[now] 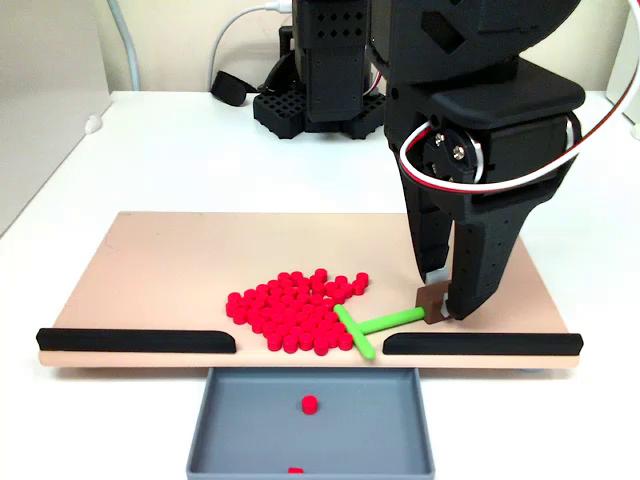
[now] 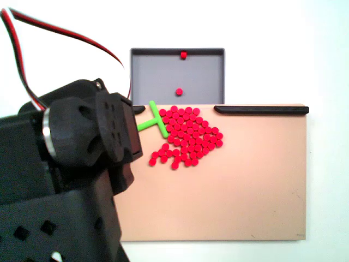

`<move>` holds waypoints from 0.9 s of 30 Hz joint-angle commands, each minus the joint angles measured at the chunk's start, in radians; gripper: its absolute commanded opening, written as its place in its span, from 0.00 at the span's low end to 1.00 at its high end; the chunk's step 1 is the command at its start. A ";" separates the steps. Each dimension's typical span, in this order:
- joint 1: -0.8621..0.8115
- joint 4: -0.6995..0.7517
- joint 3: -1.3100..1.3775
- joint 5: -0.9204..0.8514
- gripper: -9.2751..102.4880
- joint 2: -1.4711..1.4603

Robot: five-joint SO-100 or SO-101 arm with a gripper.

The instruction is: Push granules from left to the grey container

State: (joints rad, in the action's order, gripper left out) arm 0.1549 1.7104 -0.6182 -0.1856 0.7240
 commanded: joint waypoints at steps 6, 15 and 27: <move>-0.020 -0.006 -0.002 -0.055 0.08 0.009; -0.029 -0.006 -0.002 -0.173 0.08 0.029; -0.028 -0.006 -0.002 -0.368 0.08 0.097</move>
State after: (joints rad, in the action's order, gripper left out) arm 0.1350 1.7089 -0.6259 -0.5093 0.7486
